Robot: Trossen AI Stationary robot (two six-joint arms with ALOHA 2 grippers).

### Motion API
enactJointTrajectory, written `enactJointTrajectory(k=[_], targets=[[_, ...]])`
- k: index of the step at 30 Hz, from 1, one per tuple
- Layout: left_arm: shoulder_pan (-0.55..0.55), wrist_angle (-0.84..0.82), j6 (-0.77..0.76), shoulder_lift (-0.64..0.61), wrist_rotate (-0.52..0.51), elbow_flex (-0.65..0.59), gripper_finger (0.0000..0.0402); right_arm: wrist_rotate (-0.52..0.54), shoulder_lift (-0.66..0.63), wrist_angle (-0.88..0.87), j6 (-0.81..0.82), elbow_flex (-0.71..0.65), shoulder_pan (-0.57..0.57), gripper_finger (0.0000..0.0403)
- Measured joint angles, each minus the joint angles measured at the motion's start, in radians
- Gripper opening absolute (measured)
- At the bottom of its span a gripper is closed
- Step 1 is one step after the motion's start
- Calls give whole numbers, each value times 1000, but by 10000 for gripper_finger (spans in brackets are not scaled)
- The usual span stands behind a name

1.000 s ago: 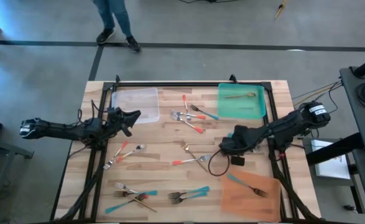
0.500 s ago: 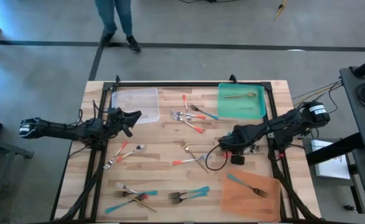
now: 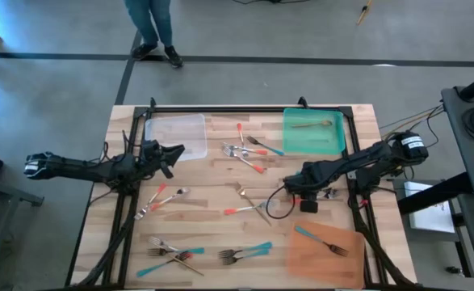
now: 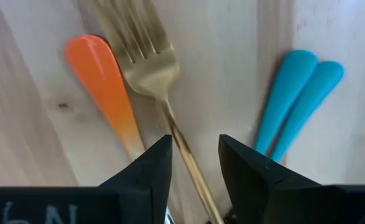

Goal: Sort silverware by color (type)
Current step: Put the golden fork into the green bin

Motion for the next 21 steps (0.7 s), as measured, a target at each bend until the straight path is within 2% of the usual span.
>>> enactJointTrajectory(k=[5, 9, 21], targets=[[0, 0, 0, 8, 0, 0, 46, -17, 0, 41, 0, -32, -17, 158], [0, 0, 0, 13, 0, 0, 46, -26, -2, 56, -9, -43, -18, 168], [0, 0, 0, 24, 0, 0, 46, 13, -2, 62, -43, -45, -18, 136]])
